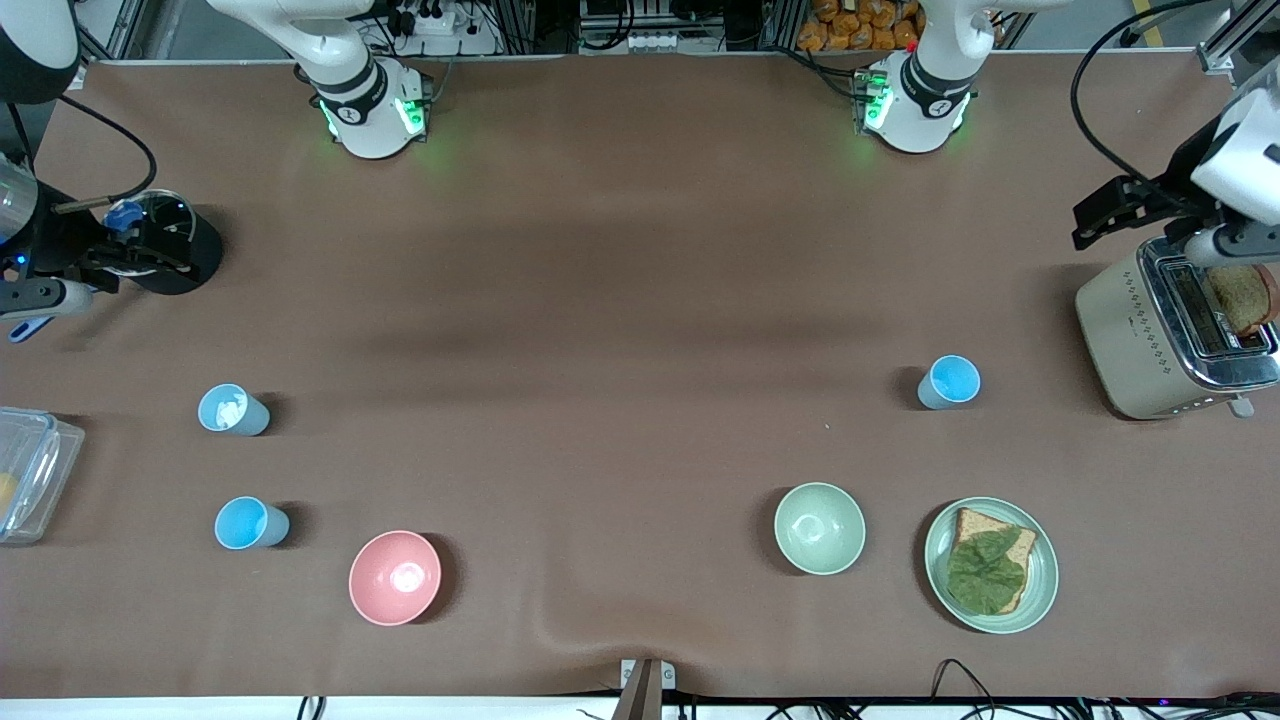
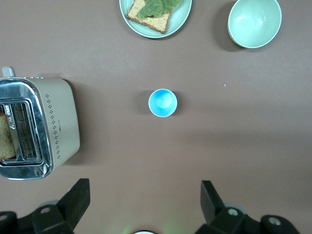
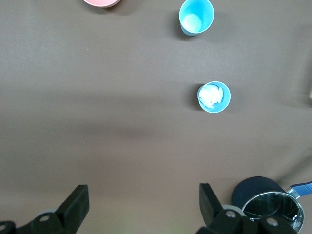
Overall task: Stack blue cups with both arms
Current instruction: 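Reach the right gripper to the paper-filled cup while the left gripper reaches another cup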
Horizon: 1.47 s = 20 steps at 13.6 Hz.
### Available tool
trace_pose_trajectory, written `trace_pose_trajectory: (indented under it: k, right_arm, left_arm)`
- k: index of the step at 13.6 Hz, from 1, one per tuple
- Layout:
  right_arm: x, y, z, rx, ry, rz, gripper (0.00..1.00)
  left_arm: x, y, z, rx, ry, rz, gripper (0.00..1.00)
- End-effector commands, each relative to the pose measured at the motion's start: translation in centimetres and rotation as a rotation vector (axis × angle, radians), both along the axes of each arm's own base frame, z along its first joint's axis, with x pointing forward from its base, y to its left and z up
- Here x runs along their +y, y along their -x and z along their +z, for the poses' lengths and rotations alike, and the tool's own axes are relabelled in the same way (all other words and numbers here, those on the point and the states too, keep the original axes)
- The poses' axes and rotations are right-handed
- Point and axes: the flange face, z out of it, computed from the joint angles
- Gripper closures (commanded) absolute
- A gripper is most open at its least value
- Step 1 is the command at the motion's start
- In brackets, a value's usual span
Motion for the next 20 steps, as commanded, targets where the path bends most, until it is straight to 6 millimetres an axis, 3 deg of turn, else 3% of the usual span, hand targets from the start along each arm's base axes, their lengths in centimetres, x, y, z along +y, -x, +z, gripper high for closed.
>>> trace_pose_trajectory:
  k: [1, 4, 6, 8, 10, 14, 15, 17, 20]
  right_arm:
    - [-0.3, -0.1, 0.4, 0.003, -0.022, 0.005, 0.0]
    - [-0.2, -0.3, -0.1, 0.011, -0.022, 0.005, 0.0]
    - [-0.2, -0.9, -1.8, 0.035, -0.022, 0.004, 0.0]
    - [-1.1, -3.2, -7.1, 0.101, -0.024, -0.012, 0.0]
    - [-2.2, -6.0, -13.9, 0.129, -0.02, -0.032, 0.0]
    - [-5.2, -9.1, -25.4, 0.131, -0.031, 0.036, 0.0]
    - [-5.7, -9.4, -27.1, 0.131, -0.034, 0.05, 0.0]
    - [-6.6, -9.6, -28.8, 0.13, -0.036, 0.073, 0.0]
    - [-7.7, -10.0, -31.8, 0.107, -0.032, 0.114, 0.0]
  left_arm:
    - [-0.2, -0.1, 0.8, -0.015, 0.023, -0.012, 0.0]
    - [0.2, -0.4, 0.7, -0.015, 0.007, -0.007, 0.0]
    - [1.5, -2.2, -2.6, 0.044, 0.017, 0.019, 0.0]
    - [1.9, -4.2, -6.8, 0.073, 0.02, 0.035, 0.0]
    - [2.2, -5.4, -11.7, 0.056, 0.021, 0.045, 0.0]
    - [2.3, -3.9, -23.7, 0.004, 0.016, 0.033, 0.0]
    - [2.5, -3.7, -26.0, 0.001, 0.01, 0.021, 0.0]
    - [4.5, -4.0, -29.6, 0.011, 0.01, -0.003, 0.0]
    - [5.3, -3.6, -33.9, 0.028, 0.012, -0.001, 0.0]
